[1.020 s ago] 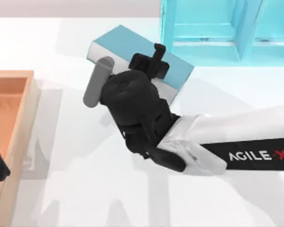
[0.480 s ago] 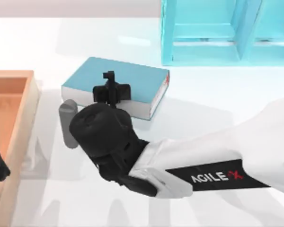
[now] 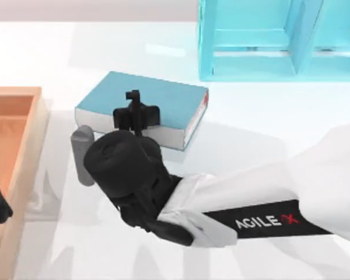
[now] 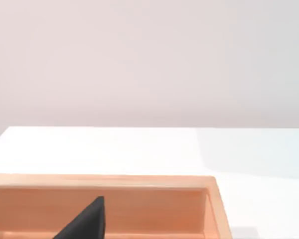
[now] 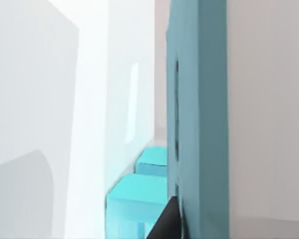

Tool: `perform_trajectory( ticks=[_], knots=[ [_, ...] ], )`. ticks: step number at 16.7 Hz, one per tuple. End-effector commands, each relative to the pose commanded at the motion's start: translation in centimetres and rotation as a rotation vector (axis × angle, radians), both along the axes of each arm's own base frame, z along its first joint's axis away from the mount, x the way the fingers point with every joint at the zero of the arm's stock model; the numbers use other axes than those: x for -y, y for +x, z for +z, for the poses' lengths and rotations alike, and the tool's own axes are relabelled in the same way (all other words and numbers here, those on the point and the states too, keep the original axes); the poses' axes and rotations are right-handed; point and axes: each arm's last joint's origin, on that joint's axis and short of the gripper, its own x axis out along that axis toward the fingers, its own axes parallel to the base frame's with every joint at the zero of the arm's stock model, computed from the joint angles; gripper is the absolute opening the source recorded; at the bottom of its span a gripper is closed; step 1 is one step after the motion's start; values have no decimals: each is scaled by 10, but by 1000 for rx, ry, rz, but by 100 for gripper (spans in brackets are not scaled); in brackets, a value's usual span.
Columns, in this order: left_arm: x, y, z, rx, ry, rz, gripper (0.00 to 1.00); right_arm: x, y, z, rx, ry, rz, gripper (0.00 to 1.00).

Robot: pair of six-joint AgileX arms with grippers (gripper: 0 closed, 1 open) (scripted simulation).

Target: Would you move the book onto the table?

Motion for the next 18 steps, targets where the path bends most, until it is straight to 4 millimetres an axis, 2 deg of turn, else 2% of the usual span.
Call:
perform_trajectory(
  ticks=[4, 8, 12, 18],
  knots=[
    [0, 0, 0, 0, 0, 0, 100, 1, 2, -8, -6, -5, -4, 0],
    [0, 0, 0, 0, 0, 0, 100, 1, 2, -30, -7, -5, -4, 0],
    [0, 0, 0, 0, 0, 0, 100, 1, 2, -33, -6, -4, -4, 0],
    [0, 0, 0, 0, 0, 0, 100, 1, 2, -33, -6, -4, -4, 45]
  ],
)
